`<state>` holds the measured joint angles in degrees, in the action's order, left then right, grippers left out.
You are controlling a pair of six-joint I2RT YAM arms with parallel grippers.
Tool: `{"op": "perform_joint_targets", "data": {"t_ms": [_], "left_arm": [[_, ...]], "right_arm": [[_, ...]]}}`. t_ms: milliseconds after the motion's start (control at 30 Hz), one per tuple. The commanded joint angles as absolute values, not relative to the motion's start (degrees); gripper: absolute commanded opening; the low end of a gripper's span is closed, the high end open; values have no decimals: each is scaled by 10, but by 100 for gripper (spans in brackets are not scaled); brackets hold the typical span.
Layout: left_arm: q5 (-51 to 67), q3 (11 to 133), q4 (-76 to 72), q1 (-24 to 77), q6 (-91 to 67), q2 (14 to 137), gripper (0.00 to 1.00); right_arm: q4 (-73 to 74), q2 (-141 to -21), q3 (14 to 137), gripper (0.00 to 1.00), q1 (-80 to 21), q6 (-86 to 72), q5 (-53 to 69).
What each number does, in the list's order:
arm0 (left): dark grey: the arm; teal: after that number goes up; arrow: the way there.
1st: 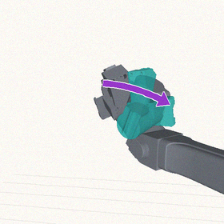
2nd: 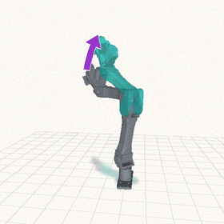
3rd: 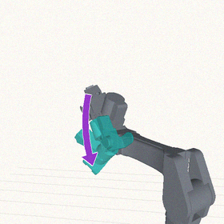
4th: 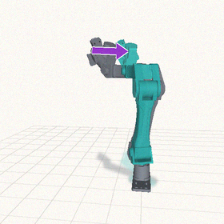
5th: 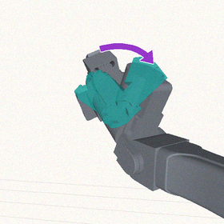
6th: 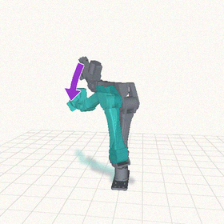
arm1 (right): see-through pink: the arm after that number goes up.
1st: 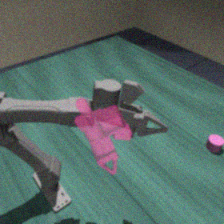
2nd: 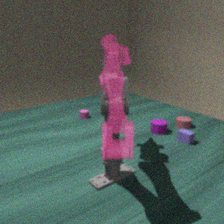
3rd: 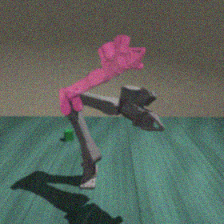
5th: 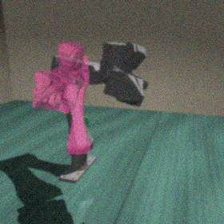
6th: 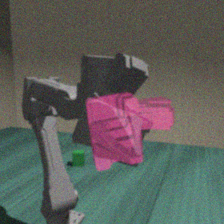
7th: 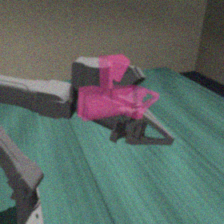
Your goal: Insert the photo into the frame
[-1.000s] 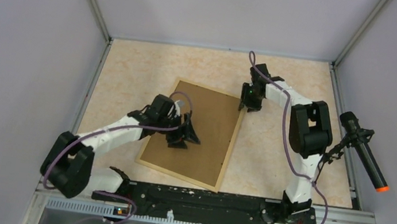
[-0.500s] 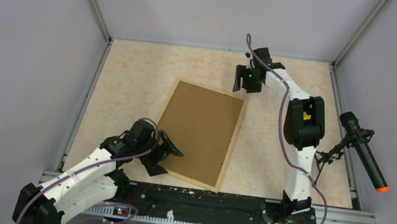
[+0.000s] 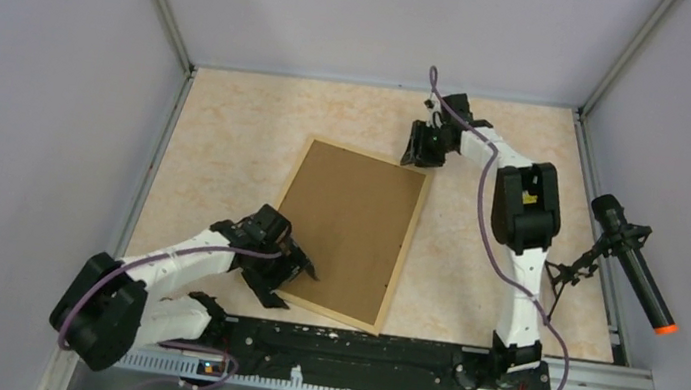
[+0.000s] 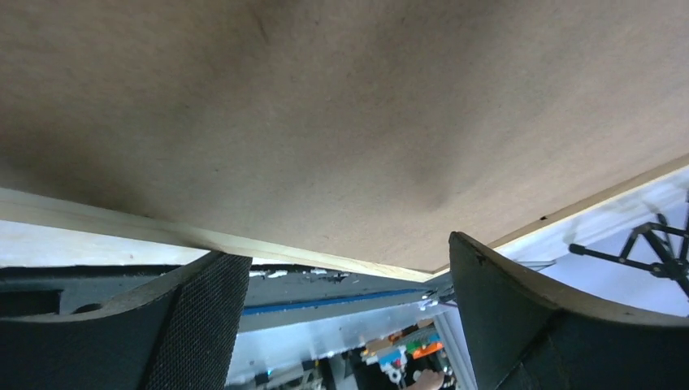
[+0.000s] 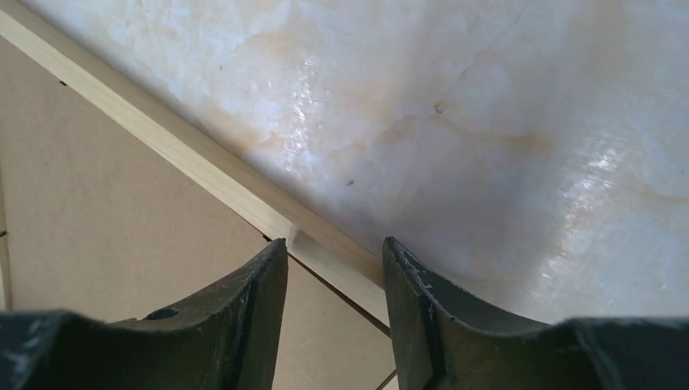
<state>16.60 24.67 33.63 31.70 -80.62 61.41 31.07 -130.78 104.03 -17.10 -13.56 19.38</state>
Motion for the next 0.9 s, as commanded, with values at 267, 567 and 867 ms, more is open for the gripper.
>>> {"op": "perform_joint_targets", "data": {"t_ms": [267,567,867], "left_arm": [[-48,486,301,213,-537,905,93],[3,700,298,107,-304,1081,99],[-125,763,355,98,-213,1028,99]], "right_arm": [[134,-1134,672,39,-140,-277,311],[11,-929,381,40,-205,-340,307],[176,-795,367,44,-229,-250,299]]}}
